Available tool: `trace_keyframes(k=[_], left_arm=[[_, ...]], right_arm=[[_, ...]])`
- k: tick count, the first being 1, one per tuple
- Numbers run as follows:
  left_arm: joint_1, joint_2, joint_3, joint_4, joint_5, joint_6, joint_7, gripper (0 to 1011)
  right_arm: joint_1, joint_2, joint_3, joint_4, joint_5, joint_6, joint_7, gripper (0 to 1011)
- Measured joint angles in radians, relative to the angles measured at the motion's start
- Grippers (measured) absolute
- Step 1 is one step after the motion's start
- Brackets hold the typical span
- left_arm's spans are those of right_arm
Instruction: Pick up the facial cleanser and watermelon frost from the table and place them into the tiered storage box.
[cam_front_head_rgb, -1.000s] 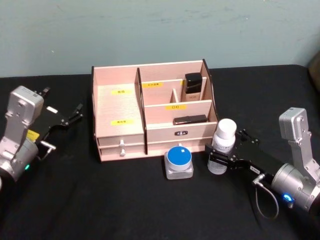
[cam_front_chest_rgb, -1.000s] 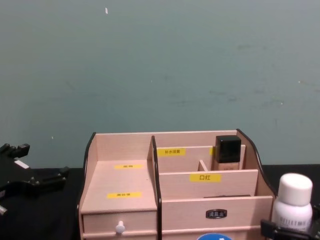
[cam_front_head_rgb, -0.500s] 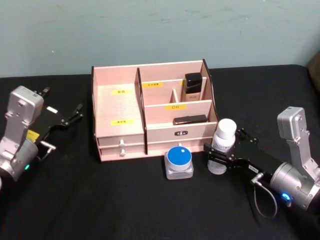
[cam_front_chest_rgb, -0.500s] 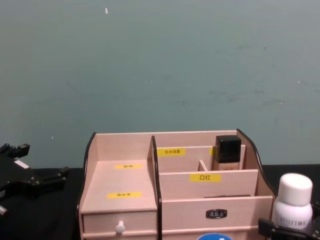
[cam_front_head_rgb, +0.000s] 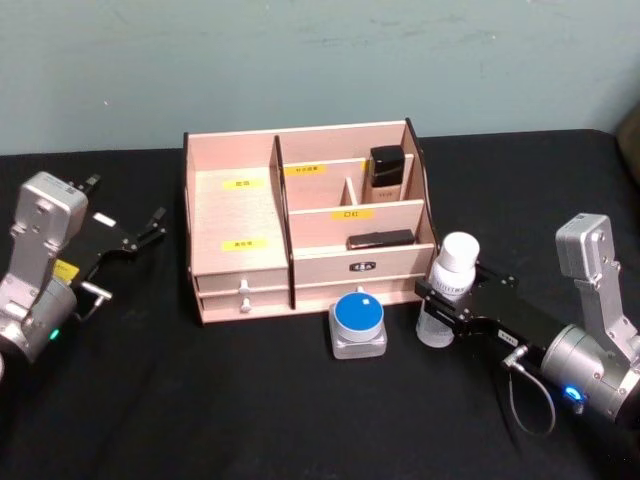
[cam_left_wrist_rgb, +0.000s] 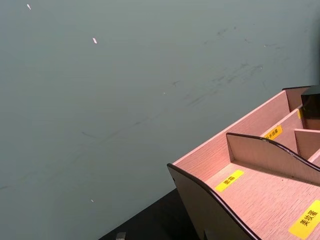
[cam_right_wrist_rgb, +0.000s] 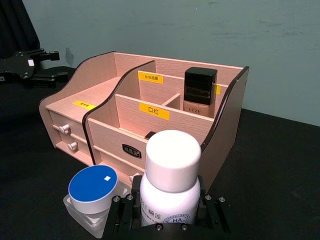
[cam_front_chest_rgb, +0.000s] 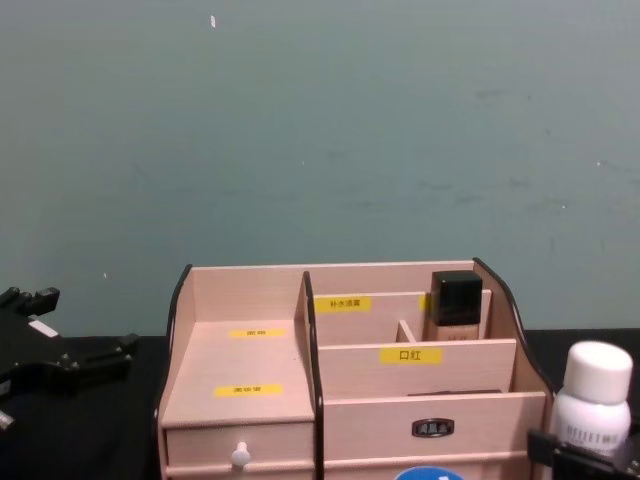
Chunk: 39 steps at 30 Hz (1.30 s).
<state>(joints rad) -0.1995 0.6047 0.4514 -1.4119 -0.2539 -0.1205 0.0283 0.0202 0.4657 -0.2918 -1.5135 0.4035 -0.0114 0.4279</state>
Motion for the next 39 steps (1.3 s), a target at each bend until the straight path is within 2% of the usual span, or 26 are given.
trace_keyframes(k=[3,22,29,39], left_arm=[[0.0,0.0,0.0,0.0,0.0,0.0,0.0,1010],[0.0,0.0,0.0,0.0,0.0,0.0,0.0,1010],[0.0,0.0,0.0,0.0,0.0,0.0,0.0,1009],[0.0,0.0,0.0,0.0,0.0,0.0,0.0,1010]], right_arm=[[0.0,0.0,0.0,0.0,0.0,0.0,0.0,593],[-0.001,0.0,0.0,-0.001,0.001,0.001,-0.001,594],[0.004,0.0,0.005,0.003,0.038,-0.01,0.032,593],[0.021,0.029,-0.004,-0.074,0.056,0.009,0.048,593]])
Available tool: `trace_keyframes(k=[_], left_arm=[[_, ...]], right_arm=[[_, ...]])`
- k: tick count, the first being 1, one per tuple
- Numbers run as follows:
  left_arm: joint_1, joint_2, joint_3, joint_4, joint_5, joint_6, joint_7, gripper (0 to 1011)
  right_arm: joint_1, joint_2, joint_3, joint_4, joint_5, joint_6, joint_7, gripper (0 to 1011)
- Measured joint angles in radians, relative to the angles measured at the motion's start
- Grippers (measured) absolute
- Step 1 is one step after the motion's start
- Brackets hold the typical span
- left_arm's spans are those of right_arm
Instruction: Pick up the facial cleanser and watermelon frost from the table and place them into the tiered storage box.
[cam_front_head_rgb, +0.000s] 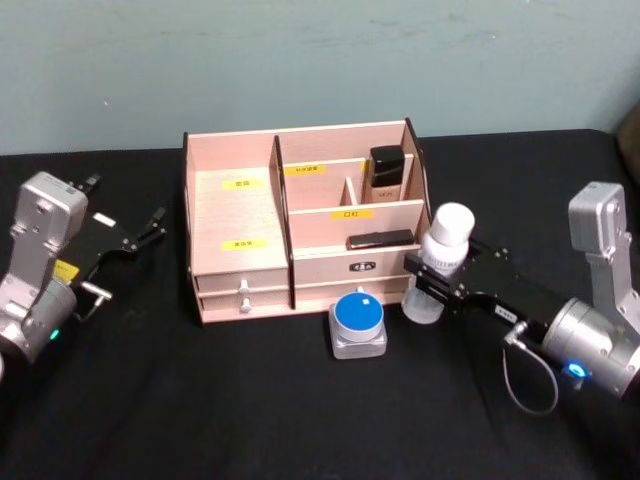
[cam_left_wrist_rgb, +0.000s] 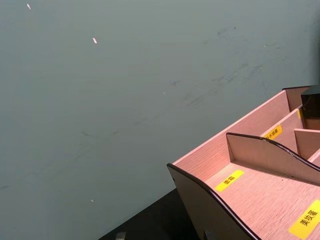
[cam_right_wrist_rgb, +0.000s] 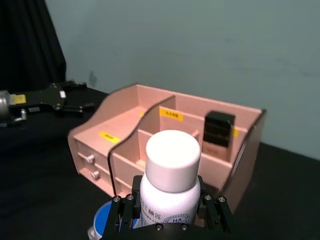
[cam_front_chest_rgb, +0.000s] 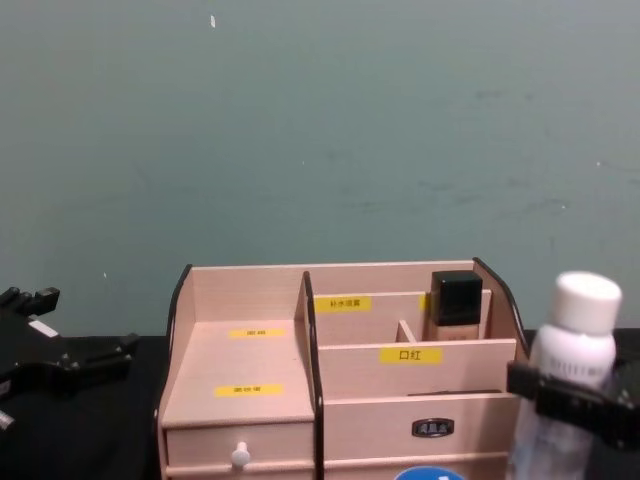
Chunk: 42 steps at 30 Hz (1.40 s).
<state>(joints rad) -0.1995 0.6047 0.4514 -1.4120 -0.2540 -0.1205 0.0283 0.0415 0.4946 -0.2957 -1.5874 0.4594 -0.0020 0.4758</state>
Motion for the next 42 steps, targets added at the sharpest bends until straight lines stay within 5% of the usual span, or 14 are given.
trace_keyframes(k=[14,27,42], left_arm=[[0.0,0.0,0.0,0.0,0.0,0.0,0.0,1010],[0.0,0.0,0.0,0.0,0.0,0.0,0.0,1010],[0.0,0.0,0.0,0.0,0.0,0.0,0.0,1009]], right_arm=[[0.135,0.03,-0.049,-0.031,-0.01,0.066,0.028,593],[0.347,-0.032,-0.16,0.125,-0.04,0.086,0.089,593],[0.493,-0.11,-0.212,0.304,-0.037,0.03,0.136,593]])
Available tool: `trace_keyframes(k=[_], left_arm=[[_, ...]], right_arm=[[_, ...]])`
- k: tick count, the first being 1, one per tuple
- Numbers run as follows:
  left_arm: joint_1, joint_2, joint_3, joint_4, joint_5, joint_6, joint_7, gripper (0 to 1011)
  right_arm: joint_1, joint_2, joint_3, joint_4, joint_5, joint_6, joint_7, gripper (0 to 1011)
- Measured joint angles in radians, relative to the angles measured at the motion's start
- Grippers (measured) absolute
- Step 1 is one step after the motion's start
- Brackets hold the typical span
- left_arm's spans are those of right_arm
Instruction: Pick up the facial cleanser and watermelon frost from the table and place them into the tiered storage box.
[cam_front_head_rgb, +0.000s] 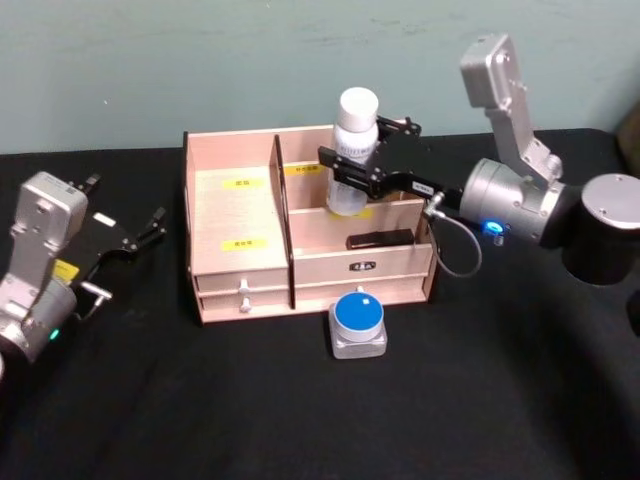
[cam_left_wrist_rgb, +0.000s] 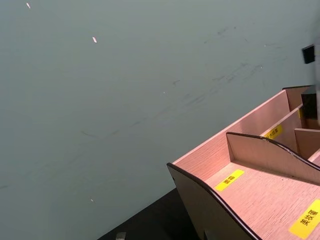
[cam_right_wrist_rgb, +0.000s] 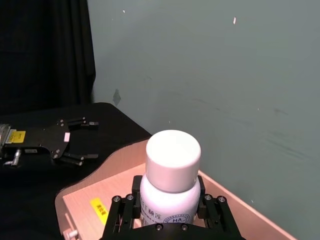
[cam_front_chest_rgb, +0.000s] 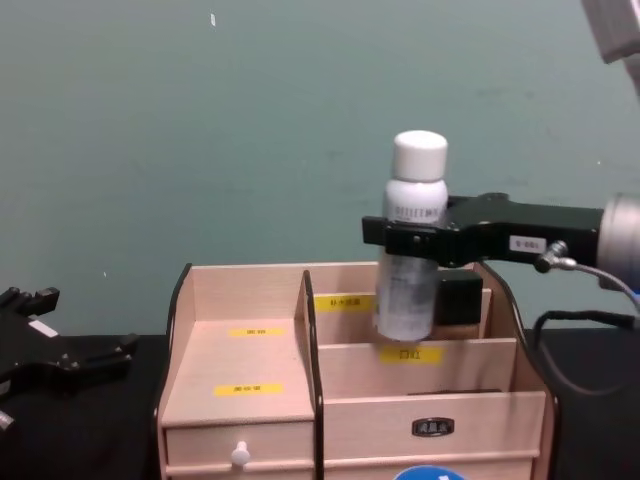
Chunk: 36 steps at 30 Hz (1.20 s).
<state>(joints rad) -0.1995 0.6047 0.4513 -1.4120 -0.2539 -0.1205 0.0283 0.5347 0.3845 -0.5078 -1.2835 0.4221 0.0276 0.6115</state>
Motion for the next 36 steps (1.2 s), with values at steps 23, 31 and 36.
trace_keyframes(k=[23,31,36], left_arm=[[0.0,0.0,0.0,0.0,0.0,0.0,0.0,1009],[0.0,0.0,0.0,0.0,0.0,0.0,0.0,1009],[0.0,0.0,0.0,0.0,0.0,0.0,0.0,1010]], right_arm=[[0.124,-0.081,-0.041,0.215,-0.029,-0.058,0.039,593],[0.145,-0.099,-0.046,0.256,-0.038,-0.07,0.049,593],[0.152,-0.105,-0.048,0.268,-0.046,-0.074,0.051,594]])
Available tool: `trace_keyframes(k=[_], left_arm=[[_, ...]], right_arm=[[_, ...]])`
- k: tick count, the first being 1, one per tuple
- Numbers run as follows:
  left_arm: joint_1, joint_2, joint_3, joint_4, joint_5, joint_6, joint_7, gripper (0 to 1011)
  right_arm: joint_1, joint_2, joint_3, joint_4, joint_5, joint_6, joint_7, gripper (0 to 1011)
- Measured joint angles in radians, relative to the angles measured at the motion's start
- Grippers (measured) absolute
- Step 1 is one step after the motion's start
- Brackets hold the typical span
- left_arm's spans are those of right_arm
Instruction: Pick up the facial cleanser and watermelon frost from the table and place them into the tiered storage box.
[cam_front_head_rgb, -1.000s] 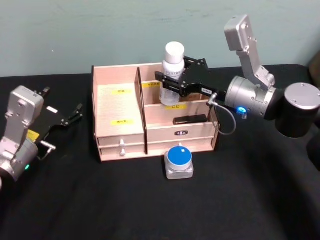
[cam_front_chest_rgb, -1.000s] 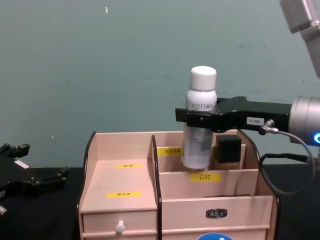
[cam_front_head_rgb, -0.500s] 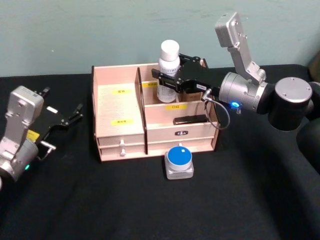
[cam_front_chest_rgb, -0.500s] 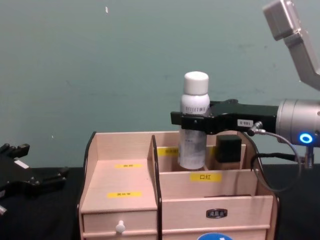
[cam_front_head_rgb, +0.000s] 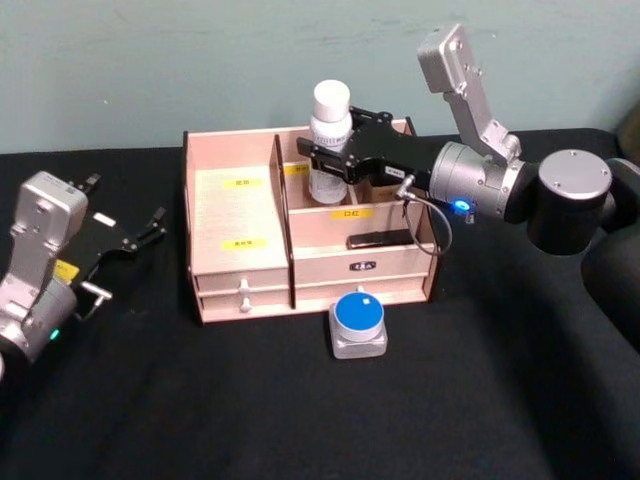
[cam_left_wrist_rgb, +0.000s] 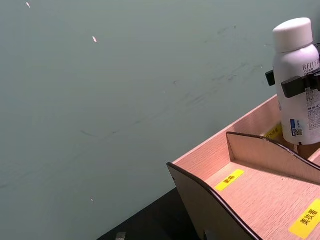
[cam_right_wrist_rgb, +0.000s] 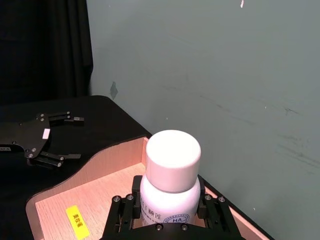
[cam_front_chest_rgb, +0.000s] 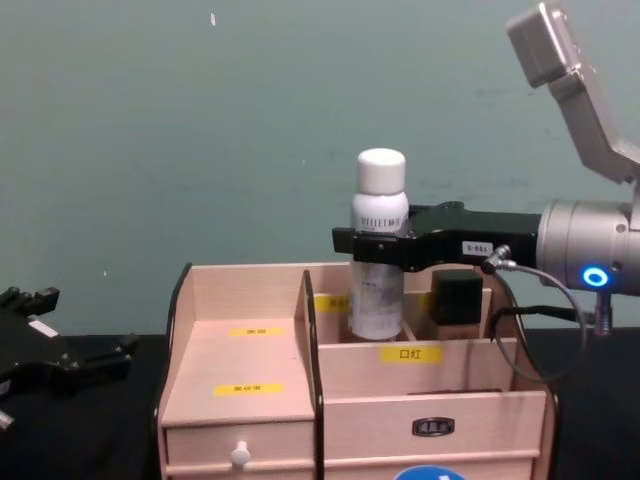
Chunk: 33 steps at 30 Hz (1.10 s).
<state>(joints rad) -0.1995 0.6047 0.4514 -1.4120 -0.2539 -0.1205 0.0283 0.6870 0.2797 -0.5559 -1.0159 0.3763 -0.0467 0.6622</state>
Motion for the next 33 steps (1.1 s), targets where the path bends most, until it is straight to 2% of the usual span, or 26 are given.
trace_keyframes(k=[33], left_arm=[[0.0,0.0,0.0,0.0,0.0,0.0,0.0,1010]], right_arm=[[0.024,-0.035,-0.01,0.08,-0.028,-0.008,0.019,593]])
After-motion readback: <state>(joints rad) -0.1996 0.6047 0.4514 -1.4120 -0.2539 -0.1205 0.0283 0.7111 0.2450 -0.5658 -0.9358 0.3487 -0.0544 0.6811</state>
